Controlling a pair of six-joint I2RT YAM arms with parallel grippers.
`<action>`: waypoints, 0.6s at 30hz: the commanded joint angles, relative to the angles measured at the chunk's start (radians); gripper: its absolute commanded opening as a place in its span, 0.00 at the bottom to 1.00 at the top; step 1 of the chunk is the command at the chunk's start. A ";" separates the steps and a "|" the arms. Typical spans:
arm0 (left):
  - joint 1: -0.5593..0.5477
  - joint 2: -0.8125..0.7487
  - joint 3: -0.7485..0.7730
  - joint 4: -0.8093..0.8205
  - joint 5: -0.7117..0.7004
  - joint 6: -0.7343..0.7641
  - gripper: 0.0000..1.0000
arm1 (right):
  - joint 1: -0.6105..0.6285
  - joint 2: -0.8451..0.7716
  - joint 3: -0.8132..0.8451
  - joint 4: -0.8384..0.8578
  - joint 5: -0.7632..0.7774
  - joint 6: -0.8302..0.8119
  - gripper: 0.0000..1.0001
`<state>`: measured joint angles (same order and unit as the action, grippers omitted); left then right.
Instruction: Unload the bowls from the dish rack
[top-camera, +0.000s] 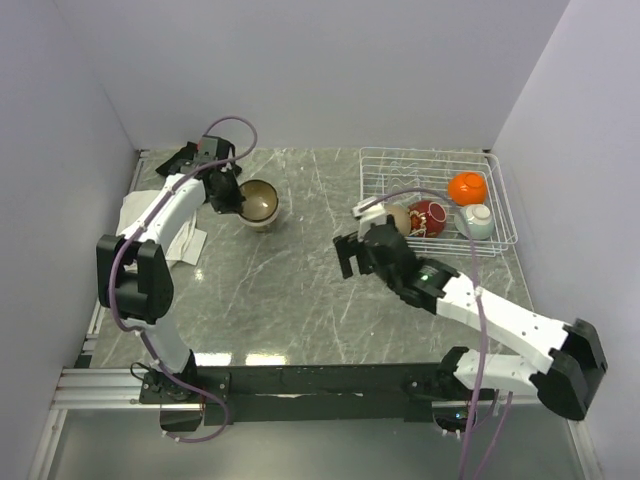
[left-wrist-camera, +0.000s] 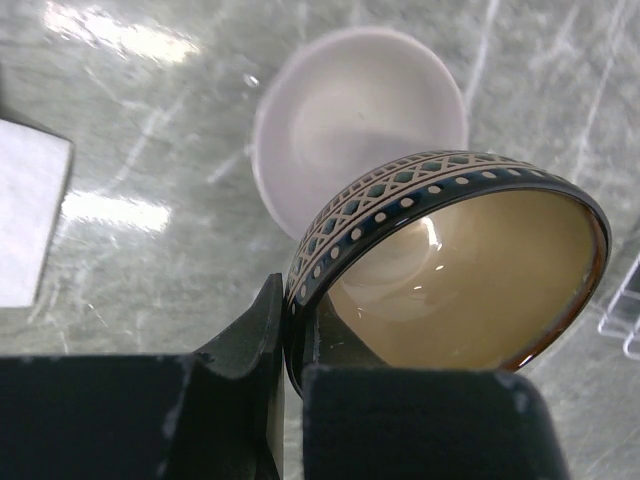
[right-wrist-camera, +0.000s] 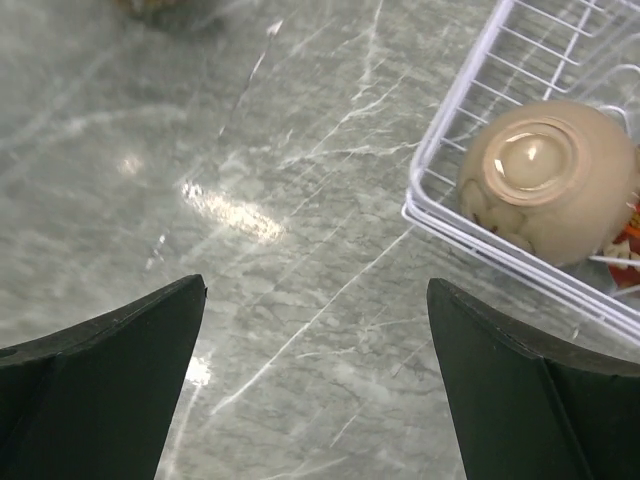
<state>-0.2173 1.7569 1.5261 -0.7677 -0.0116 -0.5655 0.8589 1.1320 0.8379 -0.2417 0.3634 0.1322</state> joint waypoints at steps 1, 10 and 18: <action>0.025 0.025 0.045 0.093 0.025 -0.017 0.01 | -0.112 -0.110 0.014 -0.044 -0.153 0.130 1.00; 0.035 0.165 0.112 0.087 0.015 -0.020 0.01 | -0.225 -0.218 -0.049 -0.062 -0.198 0.161 1.00; 0.036 0.214 0.129 0.082 0.030 -0.022 0.35 | -0.270 -0.239 -0.085 -0.056 -0.213 0.158 1.00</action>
<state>-0.1757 1.9709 1.6127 -0.7193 -0.0139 -0.5720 0.6109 0.9108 0.7631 -0.3119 0.1658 0.2813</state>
